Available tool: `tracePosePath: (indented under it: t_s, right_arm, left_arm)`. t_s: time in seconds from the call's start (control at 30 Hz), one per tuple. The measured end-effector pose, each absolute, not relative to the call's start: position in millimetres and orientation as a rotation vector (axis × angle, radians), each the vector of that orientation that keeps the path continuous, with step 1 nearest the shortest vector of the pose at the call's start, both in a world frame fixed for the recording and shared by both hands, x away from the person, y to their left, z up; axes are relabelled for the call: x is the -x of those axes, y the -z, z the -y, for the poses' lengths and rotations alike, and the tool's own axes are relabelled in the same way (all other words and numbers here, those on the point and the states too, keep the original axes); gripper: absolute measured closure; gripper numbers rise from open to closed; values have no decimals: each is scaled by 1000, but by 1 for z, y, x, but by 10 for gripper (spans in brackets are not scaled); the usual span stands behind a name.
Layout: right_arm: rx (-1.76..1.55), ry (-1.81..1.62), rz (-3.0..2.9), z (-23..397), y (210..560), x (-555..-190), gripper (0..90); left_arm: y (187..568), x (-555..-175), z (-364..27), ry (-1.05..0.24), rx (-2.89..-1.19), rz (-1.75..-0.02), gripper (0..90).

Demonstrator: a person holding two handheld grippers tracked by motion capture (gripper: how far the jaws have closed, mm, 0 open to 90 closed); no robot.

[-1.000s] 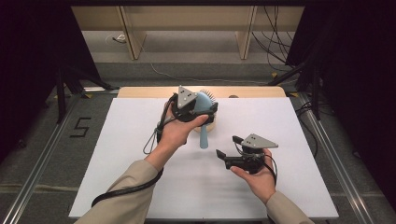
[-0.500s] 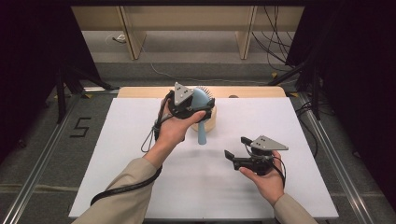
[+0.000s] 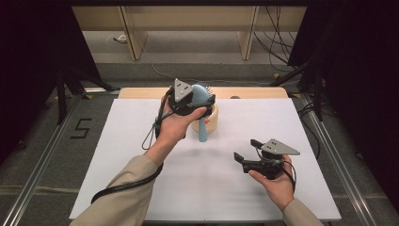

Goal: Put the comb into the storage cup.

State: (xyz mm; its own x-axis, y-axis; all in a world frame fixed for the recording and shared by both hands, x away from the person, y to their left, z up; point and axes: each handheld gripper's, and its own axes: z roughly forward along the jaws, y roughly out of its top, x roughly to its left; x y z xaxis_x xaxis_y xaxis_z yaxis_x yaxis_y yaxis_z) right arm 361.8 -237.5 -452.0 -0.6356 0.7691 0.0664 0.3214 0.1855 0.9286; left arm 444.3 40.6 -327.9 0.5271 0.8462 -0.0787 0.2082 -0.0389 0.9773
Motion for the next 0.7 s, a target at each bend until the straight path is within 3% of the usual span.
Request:
tracePosePath:
  t_s: [0.7]
  right_arm:
    - [-1042, -1427, -2039, 249, 453, -355, 162]
  left_arm:
    - [314, -452, -41, -670, -1546, -922, 194]
